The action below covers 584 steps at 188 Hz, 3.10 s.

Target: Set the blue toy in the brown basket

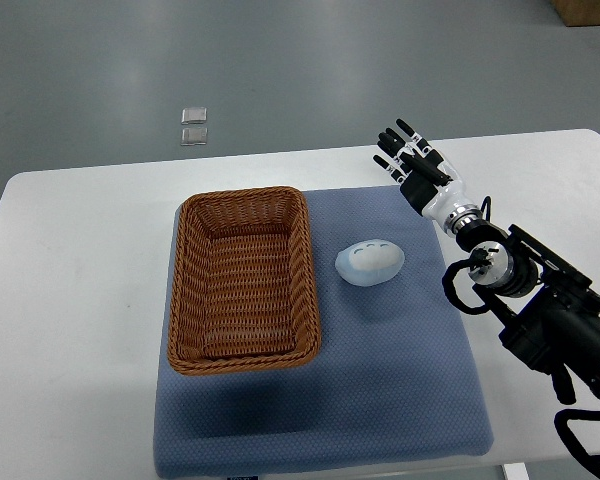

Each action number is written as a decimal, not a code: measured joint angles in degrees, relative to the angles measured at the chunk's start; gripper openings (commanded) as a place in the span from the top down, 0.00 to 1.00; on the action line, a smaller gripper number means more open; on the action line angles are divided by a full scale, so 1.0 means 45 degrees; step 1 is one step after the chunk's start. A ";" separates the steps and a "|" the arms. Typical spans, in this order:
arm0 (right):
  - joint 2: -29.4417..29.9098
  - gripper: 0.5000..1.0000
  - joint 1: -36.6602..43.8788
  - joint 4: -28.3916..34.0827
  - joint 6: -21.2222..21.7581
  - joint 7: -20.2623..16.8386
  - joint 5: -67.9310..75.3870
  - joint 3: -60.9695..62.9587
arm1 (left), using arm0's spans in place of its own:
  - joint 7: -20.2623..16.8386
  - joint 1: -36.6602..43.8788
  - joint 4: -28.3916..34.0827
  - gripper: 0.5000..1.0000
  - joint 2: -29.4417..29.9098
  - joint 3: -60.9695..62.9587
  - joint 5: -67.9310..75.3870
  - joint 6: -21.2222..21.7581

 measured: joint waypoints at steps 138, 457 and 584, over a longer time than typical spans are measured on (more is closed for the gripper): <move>-0.2526 0.20 0.2278 0.1792 0.0433 -0.0301 -0.5200 -0.3189 | 0.0000 0.0000 -0.0078 0.00 0.0000 0.0009 0.0024 0.0000; -0.4014 0.27 1.0156 0.5897 0.0355 -0.4705 -0.7311 -1.8533 | 0.0000 -0.0013 0.0096 0.00 0.0000 0.0006 0.0000 0.0023; -0.4884 1.00 1.1352 0.5862 0.0932 -0.4748 -0.7787 -1.8259 | 0.0000 0.0001 0.0107 0.00 0.0000 -0.0002 0.0001 0.0016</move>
